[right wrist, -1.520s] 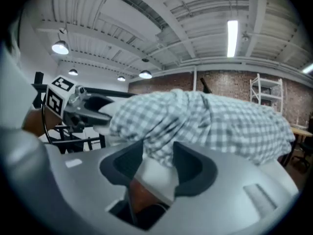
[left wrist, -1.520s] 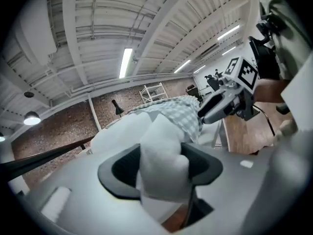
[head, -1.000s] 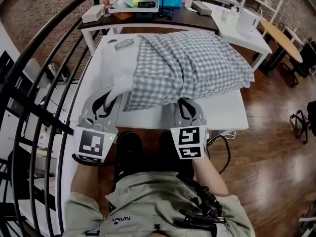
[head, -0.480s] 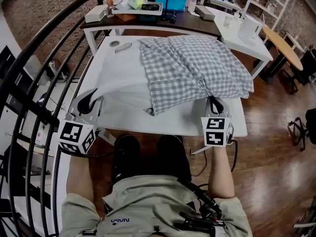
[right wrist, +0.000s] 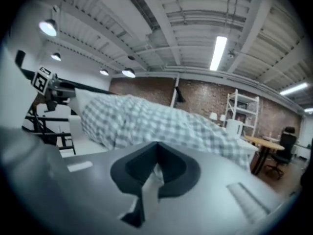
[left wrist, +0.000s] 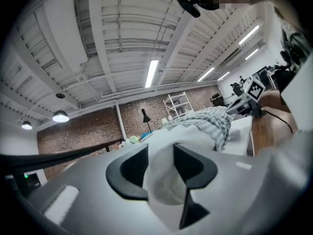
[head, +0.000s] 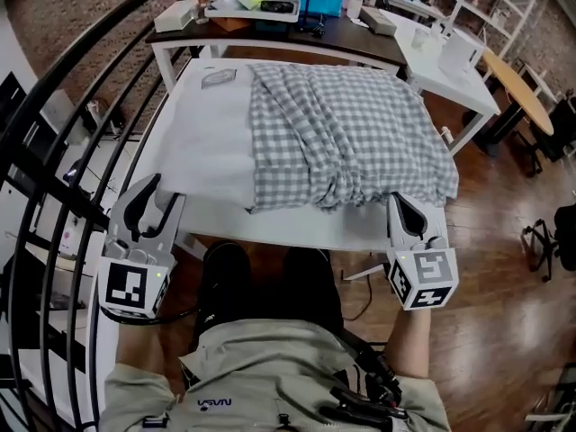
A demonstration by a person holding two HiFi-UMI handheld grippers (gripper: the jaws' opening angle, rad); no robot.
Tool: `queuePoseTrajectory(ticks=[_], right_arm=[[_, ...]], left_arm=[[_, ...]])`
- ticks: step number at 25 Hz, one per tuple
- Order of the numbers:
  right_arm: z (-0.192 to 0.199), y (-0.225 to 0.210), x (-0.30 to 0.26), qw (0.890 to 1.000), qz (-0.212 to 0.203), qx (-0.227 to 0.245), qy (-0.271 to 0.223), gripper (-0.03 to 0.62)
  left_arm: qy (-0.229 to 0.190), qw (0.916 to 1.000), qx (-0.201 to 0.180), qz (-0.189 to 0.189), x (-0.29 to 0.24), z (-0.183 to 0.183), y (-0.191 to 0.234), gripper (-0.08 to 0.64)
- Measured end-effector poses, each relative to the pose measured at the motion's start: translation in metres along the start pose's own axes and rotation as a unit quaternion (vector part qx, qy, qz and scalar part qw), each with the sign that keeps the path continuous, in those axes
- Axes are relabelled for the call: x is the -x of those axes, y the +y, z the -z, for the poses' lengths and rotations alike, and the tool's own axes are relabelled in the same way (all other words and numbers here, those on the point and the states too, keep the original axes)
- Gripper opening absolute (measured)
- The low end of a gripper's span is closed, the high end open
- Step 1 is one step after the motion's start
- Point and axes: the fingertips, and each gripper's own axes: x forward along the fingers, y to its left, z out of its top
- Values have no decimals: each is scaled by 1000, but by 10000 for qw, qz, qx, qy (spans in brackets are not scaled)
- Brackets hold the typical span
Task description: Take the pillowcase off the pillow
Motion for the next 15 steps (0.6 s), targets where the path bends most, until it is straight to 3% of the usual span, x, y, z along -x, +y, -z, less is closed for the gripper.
queuePoseTrajectory(ticks=[3,5,7,11,13,15], right_arm=[[-72,26,-2,9945,-460,308,-887,5],[-108,40,-15,9890,-617,616,-1199,36],[-129,53,-38,9853,-765,932,-1213,78],[-145,81,-93,9814,-1175,1265,-841,159],[-144,92,-121,9814,-1212,1370,-576,181],[-135,100,-145,9812,-1143,1540,-231,181]], left_arm=[[-54,9990,-416,-167,-2,-31,4,209],[-271,9992,-219,-212,0,-48,9,218],[-635,9978,98,-183,8,-64,19,185],[-1052,9939,319,-46,-2,-81,36,164],[-813,9959,363,131,-38,-73,31,166],[-37,9980,386,504,-83,-46,14,208]])
